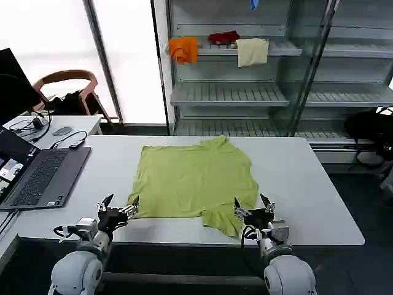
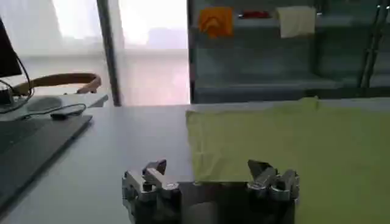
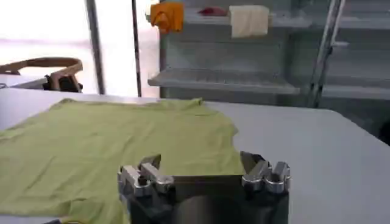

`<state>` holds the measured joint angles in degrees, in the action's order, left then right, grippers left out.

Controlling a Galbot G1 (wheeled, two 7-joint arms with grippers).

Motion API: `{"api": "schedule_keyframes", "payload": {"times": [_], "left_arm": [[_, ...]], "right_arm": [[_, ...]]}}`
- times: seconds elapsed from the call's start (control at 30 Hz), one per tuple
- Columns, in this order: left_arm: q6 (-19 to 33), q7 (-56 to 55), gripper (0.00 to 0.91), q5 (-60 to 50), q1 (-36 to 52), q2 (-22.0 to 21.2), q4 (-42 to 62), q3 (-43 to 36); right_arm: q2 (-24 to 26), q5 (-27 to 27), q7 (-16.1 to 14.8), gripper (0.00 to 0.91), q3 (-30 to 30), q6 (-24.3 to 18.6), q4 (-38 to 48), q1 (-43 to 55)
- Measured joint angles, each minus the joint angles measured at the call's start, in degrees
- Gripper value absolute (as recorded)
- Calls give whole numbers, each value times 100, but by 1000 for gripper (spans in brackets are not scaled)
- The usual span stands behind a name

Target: Fold and organize the clothes.

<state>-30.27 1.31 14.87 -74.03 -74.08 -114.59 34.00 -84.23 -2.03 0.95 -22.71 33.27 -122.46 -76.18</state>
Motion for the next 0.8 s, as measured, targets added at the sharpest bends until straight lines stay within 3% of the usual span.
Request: {"api": "schedule_keyframes", "payload": {"times": [0.4,0.47,0.5,0.53,0.57,0.6,0.63,0.7,0.73,0.77,0.8], "left_arm": [[-58,-32,907,-128,-309,28,47,28],[-62,-30,907,-129,-365,50,18,30],[-62,-30,887,-134,-378,50,18,30],[-63,-31,695,-141,-383,48,21,28],[-63,-31,413,-151,-383,46,28,27],[-63,-31,413,-153,-383,42,44,20],[-63,-31,161,-156,-381,42,65,10],[-62,-33,141,-162,-375,39,104,-4],[-61,-33,101,-171,-370,35,122,-10],[-60,-35,50,-178,-362,33,141,-17],[-60,-37,40,-188,-356,29,160,-17]], "right_arm": [[32,2,1,907,121,2,-28,-393],[17,16,14,846,155,1,-1,-410],[15,30,26,756,168,1,22,-412],[16,37,37,675,182,1,40,-416],[16,46,50,615,198,0,60,-421],[19,59,61,584,219,0,88,-429],[19,72,62,534,232,0,109,-442],[30,101,60,504,259,0,154,-461],[38,108,59,413,271,0,176,-462],[40,117,56,242,282,0,198,-463],[40,123,56,161,295,-2,224,-464]]}}
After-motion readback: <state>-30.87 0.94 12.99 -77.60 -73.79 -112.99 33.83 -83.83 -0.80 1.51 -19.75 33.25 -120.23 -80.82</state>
